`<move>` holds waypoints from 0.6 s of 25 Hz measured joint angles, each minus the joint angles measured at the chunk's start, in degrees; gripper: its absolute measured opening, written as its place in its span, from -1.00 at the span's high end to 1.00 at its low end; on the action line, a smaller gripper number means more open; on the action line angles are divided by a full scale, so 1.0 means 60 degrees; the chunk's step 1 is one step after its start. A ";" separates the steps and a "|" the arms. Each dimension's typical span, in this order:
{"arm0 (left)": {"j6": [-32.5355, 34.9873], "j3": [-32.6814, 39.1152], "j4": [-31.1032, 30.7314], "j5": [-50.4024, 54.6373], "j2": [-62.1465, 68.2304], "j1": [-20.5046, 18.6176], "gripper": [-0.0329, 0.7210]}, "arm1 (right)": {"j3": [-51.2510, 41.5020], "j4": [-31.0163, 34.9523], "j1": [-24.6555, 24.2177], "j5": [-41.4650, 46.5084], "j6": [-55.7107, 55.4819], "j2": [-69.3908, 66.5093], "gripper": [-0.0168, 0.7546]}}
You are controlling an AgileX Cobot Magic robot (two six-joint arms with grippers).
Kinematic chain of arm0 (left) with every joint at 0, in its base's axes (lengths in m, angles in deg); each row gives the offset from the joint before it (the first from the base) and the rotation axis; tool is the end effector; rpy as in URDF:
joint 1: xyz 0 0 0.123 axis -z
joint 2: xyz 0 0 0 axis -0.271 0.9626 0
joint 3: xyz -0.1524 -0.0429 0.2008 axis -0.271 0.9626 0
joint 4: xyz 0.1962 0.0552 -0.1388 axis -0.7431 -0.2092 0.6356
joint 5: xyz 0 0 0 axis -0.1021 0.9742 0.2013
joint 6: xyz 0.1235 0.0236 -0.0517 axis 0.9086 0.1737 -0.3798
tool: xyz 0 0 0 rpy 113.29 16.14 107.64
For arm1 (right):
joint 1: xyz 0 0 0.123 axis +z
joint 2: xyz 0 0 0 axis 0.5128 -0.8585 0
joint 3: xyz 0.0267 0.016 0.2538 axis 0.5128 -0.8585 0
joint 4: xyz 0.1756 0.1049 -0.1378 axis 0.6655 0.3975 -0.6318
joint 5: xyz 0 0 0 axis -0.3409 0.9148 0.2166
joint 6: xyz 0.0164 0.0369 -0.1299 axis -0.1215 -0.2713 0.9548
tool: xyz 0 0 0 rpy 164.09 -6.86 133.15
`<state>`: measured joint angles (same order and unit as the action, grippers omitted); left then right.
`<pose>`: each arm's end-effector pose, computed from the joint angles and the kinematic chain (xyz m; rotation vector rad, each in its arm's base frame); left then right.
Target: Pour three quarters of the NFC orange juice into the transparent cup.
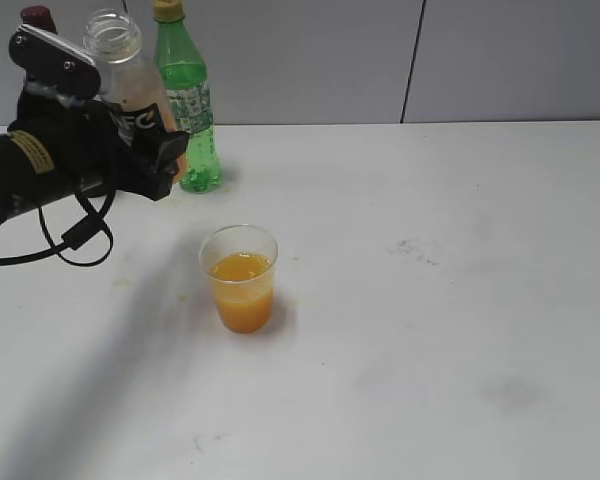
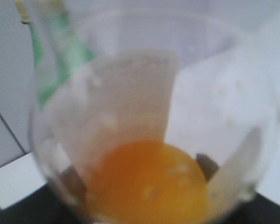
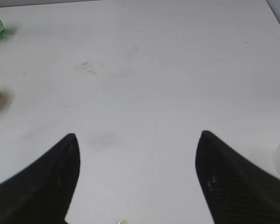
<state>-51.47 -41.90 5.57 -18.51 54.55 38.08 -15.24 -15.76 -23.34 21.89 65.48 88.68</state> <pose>0.3371 -0.1531 0.1502 0.6774 1.7298 -0.1655 0.0597 0.0089 0.2586 -0.1069 2.0106 0.1091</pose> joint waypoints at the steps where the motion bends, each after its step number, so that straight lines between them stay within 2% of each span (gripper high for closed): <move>1: -0.0579 -0.0071 -0.0491 -0.0102 0.0089 -0.0087 -0.35 | 0.0000 0.0000 0.0000 0.0000 0.0000 0.0000 -0.58; 4: -0.2251 -0.0566 -0.2066 -0.0368 0.0517 -0.0244 -0.35 | 0.0000 0.0000 0.0000 0.0000 0.0000 0.0000 -0.58; 6: -0.2900 -0.1004 -0.2851 -0.0410 0.0859 -0.0257 -0.35 | 0.0000 0.0000 0.0000 0.0000 0.0000 0.0000 -0.58; 15: -0.4936 -0.3589 -0.4867 0.0309 0.2347 -0.0241 -0.35 | 0.0000 0.0000 0.0000 0.0000 0.0000 0.0000 -0.58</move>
<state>-81.08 -63.43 -23.63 -16.66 68.64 36.63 -15.24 -15.76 -23.34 21.89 65.48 88.68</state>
